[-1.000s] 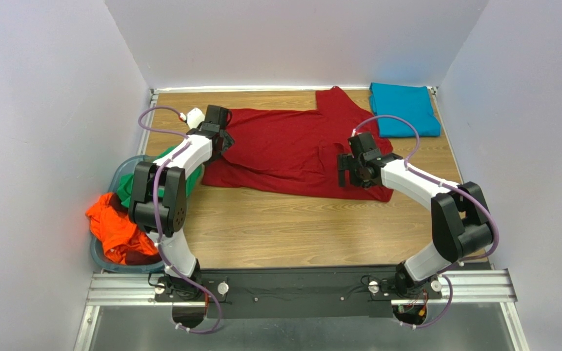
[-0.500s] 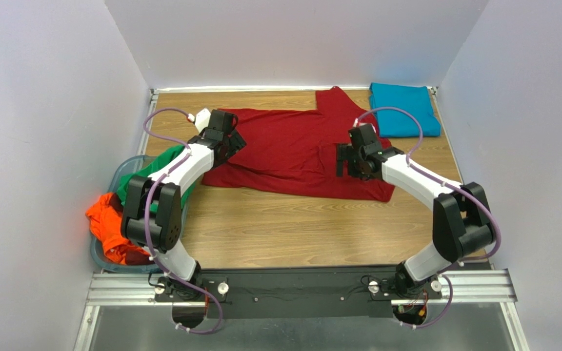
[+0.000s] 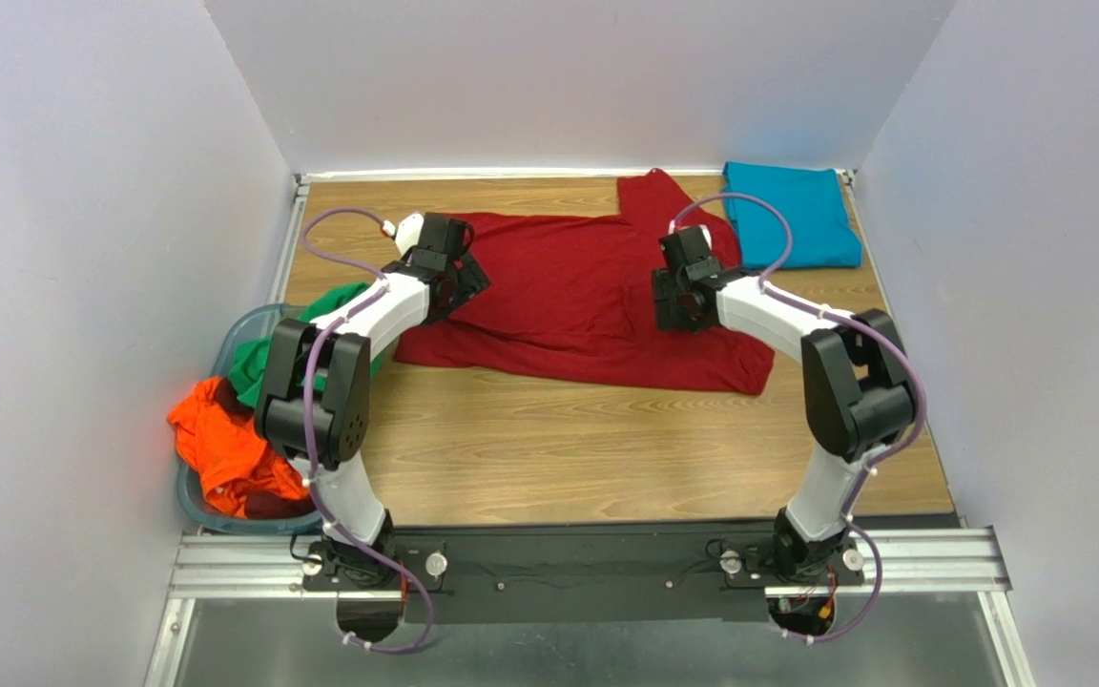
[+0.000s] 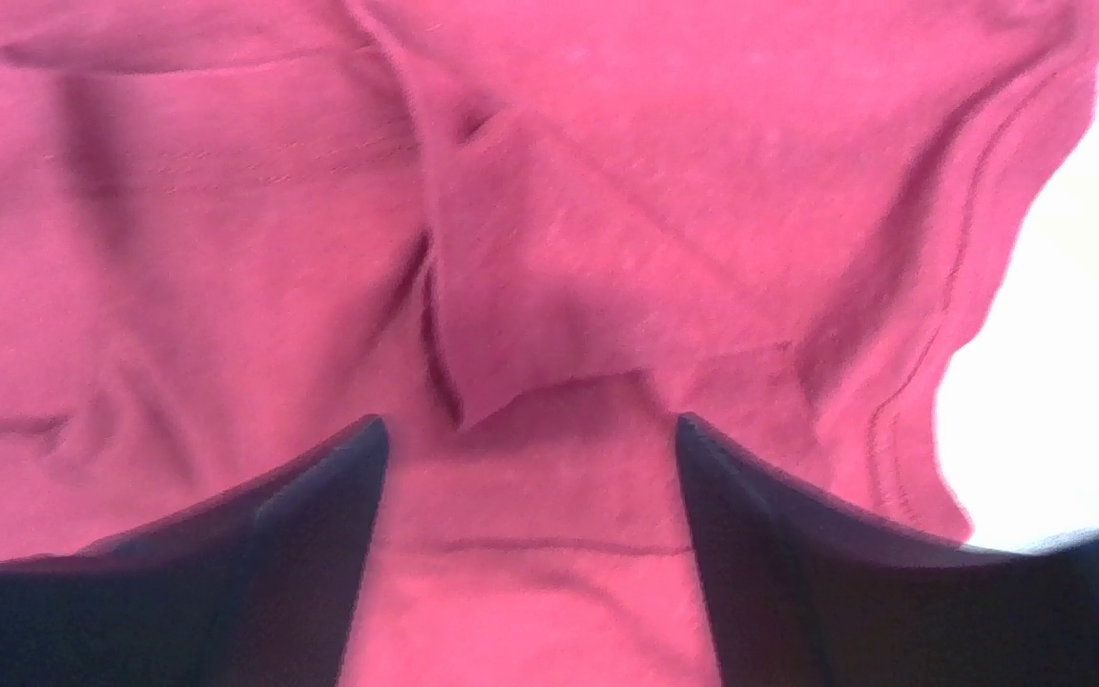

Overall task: Fold and stack the t-shirts
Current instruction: Fold the tshirt

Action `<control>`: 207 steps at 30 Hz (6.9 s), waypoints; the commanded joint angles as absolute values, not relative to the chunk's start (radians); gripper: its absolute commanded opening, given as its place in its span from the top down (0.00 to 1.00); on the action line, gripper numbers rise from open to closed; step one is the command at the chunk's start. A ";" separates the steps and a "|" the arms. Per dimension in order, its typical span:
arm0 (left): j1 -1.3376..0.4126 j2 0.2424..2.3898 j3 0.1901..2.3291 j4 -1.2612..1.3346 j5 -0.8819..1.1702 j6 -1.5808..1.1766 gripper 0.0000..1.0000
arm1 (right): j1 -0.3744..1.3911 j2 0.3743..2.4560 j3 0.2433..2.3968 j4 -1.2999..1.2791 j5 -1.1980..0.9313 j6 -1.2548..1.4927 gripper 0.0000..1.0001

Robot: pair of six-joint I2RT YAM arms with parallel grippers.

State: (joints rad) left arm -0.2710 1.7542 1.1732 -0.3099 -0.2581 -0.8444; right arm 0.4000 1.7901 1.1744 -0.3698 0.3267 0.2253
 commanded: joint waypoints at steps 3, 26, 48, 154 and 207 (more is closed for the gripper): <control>-0.278 1.813 1.247 -0.291 -0.262 -0.805 0.07 | 0.394 1.884 1.262 -0.370 0.431 0.189 0.38; -0.252 1.904 1.351 -0.302 -0.299 -0.767 0.07 | 0.302 1.979 1.416 -0.368 0.486 0.129 0.99; -0.216 1.905 1.355 -0.302 -0.310 -0.756 0.07 | 0.209 2.034 1.465 -0.380 0.534 0.109 0.81; -0.278 1.724 0.894 -0.163 -0.206 -0.750 0.02 | 0.742 2.071 1.476 -0.293 0.078 -0.094 0.00; -0.316 1.637 0.805 -0.178 -0.176 -0.799 0.02 | 0.423 1.625 0.790 -0.348 0.195 0.463 0.00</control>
